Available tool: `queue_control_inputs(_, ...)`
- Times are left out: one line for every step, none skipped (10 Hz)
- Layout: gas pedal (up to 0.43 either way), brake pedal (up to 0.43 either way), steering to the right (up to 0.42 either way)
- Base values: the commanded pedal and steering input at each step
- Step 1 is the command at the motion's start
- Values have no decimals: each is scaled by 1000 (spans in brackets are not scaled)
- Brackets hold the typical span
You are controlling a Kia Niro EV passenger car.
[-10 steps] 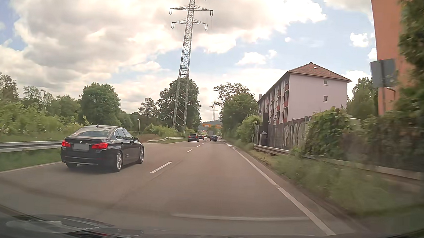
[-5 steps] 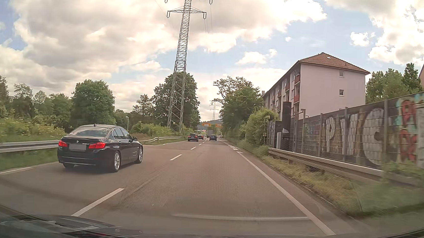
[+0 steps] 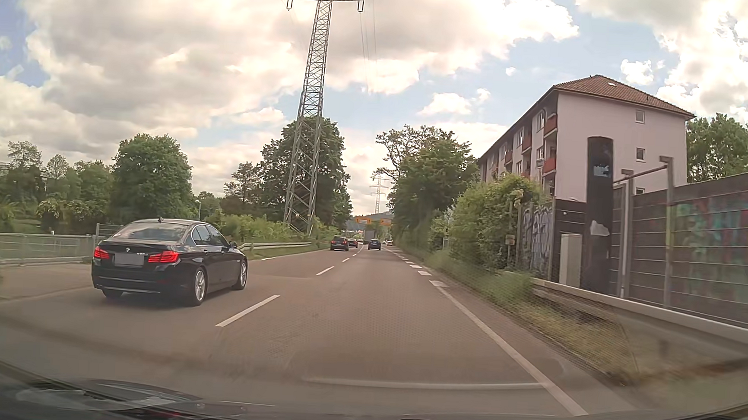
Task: Follow the waypoints while adhering to traffic rules and regulations
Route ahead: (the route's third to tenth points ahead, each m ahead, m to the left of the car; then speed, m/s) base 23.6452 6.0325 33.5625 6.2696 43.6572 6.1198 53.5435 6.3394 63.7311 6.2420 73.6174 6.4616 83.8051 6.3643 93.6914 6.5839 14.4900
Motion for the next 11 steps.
queue_control_inputs(98,0,1)
queue_control_inputs(98,0,1)
queue_control_inputs(98,0,2)
queue_control_inputs(98,0,2)
queue_control_inputs(98,0,2)
queue_control_inputs(98,0,2)
queue_control_inputs(98,0,2)
queue_control_inputs(98,0,2)
queue_control_inputs(98,0,2)
queue_control_inputs(98,0,2)
queue_control_inputs(98,0,2)
